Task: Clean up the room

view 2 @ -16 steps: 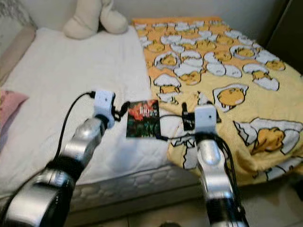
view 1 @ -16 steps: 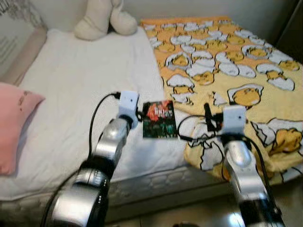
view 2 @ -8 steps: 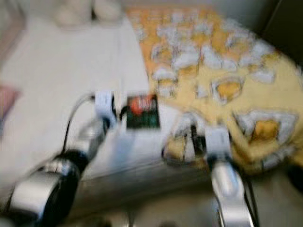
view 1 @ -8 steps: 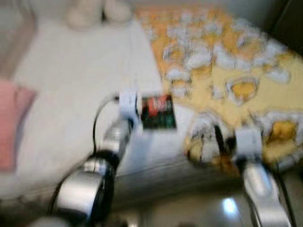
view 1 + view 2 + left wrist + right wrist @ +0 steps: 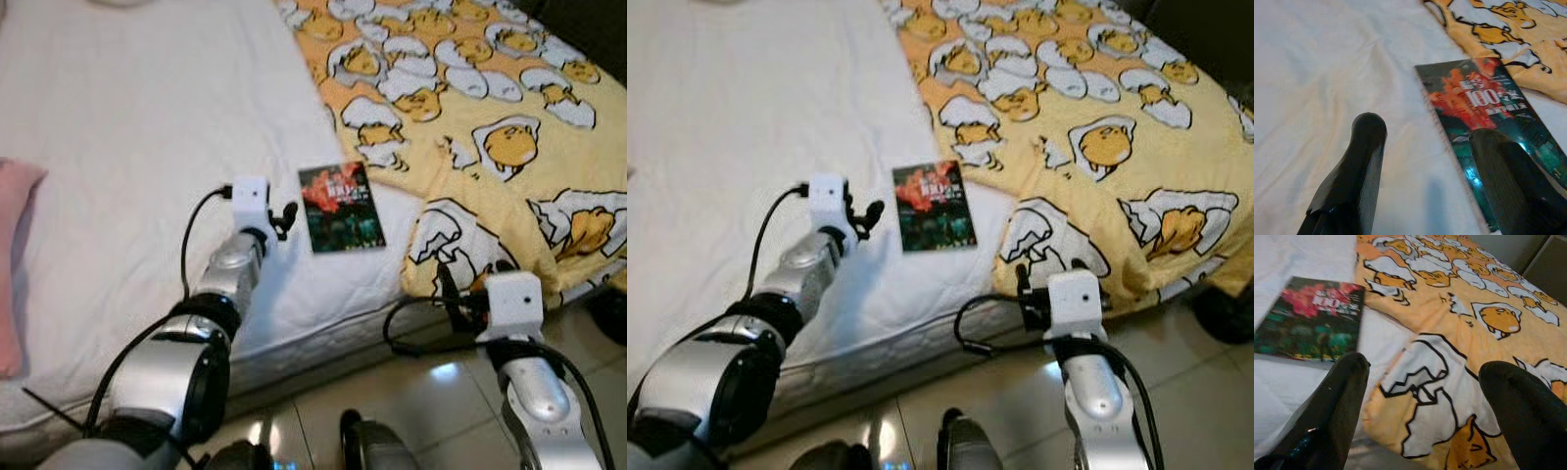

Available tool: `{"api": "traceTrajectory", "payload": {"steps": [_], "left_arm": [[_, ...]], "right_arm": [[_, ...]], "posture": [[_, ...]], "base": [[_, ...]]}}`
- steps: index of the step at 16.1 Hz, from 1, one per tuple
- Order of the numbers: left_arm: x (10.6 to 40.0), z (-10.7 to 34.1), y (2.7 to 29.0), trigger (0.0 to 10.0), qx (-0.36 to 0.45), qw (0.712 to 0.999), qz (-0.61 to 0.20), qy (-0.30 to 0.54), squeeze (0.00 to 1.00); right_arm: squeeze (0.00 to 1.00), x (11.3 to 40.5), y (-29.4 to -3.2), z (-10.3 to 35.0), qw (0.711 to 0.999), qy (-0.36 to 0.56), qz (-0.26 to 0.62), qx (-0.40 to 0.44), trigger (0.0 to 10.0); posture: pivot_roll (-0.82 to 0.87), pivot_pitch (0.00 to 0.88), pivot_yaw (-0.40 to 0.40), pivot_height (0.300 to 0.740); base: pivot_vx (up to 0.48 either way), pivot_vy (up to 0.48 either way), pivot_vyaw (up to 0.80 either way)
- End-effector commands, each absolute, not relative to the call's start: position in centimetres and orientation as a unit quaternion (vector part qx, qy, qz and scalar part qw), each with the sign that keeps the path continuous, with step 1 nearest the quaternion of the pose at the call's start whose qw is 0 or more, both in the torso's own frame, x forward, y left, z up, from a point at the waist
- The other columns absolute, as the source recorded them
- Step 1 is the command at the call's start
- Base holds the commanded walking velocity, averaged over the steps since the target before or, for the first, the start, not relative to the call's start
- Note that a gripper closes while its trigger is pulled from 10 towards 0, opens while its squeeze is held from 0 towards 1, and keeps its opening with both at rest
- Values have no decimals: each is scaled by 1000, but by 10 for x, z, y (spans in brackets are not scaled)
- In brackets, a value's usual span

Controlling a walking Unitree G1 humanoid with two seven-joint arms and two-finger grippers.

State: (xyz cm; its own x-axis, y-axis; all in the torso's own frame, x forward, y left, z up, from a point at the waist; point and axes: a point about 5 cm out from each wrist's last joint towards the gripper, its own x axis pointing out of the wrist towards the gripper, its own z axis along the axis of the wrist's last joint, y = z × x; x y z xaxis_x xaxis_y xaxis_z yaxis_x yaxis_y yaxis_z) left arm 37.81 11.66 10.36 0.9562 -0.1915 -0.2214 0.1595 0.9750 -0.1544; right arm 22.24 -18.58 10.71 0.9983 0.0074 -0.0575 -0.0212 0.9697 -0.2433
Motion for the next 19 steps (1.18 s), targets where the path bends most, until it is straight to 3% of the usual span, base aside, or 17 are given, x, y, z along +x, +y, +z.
{"api": "traceTrajectory", "payload": {"steps": [1, 5, 7, 8, 9, 10, 11, 14, 19], "left_arm": [[378, 102, 108, 10000, -86, 982, -100, 135, 0], [374, 99, 96, 10000, -77, 981, -117, 135, 0], [370, 117, 96, 10000, 11, 988, -156, 11, 0], [370, 117, 96, 10000, 11, 988, -156, 11, 0], [333, 148, 115, 10000, 25, 979, -163, -117, 0], [287, 148, 128, 10000, 47, 975, -173, -128, 0], [277, 135, 128, 10000, 56, 977, -176, -103, 0], [299, 130, 110, 10000, 22, 978, -180, -99, 0], [297, 134, 111, 10000, 7, 984, -171, -57, 0]], "right_arm": [[0, 216, -186, 105, 992, 42, 7, -121, 10000], [0, 208, -184, 105, 991, 50, 8, -125, 10000], [0, 210, -185, 117, 990, 20, 0, -142, 10000], [0, 210, -185, 117, 990, 20, 0, -142, 10000], [0, 206, -190, 141, 989, -36, -23, -142, 10000], [0, 194, -195, 147, 989, -57, -43, -129, 10000], [0, 191, -197, 143, 990, -57, -54, -113, 10000], [0, 216, -201, 138, 990, -65, -70, -101, 10000], [0, 235, -195, 142, 989, -81, -47, -112, 10000]], "posture": [[-369, 235, -44, 736], [-388, 249, -32, 736], [-397, 196, 34, 736], [-397, 196, 34, 736], [-299, 124, 60, 736], [-252, 81, 70, 736], [-234, 49, 66, 736], [-232, 0, 58, 736], [-227, 0, 61, 736]], "base": [[0, 0, 0], [0, 0, 0], [0, 0, 0], [0, 0, 0], [0, 0, 0], [0, 0, 0], [0, 0, 0], [250, -196, 0], [379, -289, 0]]}}
